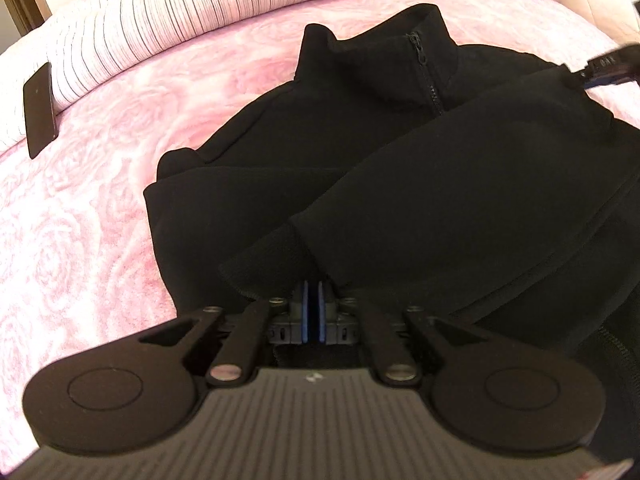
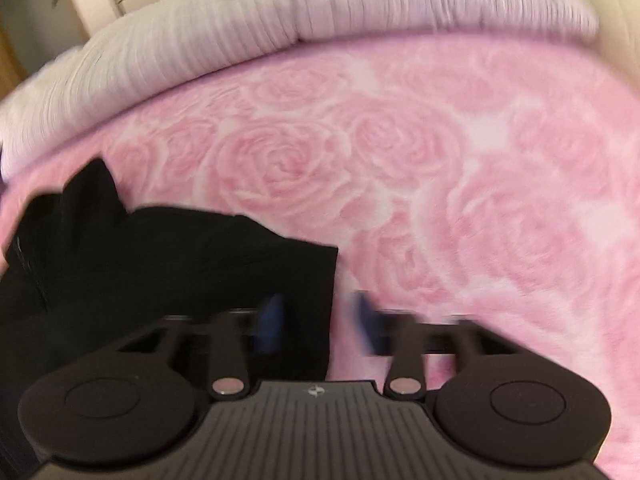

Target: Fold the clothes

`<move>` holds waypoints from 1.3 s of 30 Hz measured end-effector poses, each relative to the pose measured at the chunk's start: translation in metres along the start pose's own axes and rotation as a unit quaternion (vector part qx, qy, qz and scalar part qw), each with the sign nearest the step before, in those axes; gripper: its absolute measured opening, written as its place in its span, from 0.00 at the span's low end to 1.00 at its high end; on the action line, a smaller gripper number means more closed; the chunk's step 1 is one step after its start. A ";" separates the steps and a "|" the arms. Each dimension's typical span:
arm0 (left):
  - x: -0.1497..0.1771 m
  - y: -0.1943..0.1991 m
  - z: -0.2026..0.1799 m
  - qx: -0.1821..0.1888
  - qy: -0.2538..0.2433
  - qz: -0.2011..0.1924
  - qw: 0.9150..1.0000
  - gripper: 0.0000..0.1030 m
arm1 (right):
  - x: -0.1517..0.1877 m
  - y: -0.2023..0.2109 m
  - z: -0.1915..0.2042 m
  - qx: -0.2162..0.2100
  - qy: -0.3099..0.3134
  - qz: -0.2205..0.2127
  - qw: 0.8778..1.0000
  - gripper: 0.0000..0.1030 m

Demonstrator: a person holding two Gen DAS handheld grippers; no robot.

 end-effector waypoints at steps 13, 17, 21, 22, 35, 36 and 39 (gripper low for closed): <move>0.001 0.003 -0.001 -0.002 -0.004 0.004 1.000 0.02 | 0.018 0.046 0.014 0.005 0.063 -0.040 0.997 0.24; 0.000 0.000 -0.003 -0.005 -0.009 0.008 1.000 0.02 | 0.072 0.072 0.026 -0.006 0.074 -0.015 0.997 0.24; 0.000 -0.002 -0.004 -0.009 -0.015 0.006 1.000 0.02 | 0.115 0.078 0.017 0.000 0.082 0.009 0.997 0.22; 0.001 -0.001 -0.004 -0.009 -0.015 0.006 1.000 0.02 | 0.120 0.080 0.018 0.004 0.096 0.011 0.995 0.22; 0.046 0.056 -0.031 -0.009 -0.031 0.046 0.998 0.08 | 0.159 0.126 0.033 0.012 0.101 0.060 0.993 0.28; 0.051 0.063 -0.033 -0.010 -0.029 0.047 0.998 0.11 | 0.162 0.133 0.036 0.011 0.106 0.059 0.993 0.34; 0.072 0.085 -0.041 -0.013 -0.020 0.060 0.998 0.20 | 0.178 0.153 0.045 -0.002 0.120 0.071 0.990 0.40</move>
Point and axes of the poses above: each gripper's, at about its wrist camera, not at the fingertips, and y roughly against the way its jaws point, z to its left, x to its underside, the point moved 9 cm from there along -y, roughly the way its jaws point
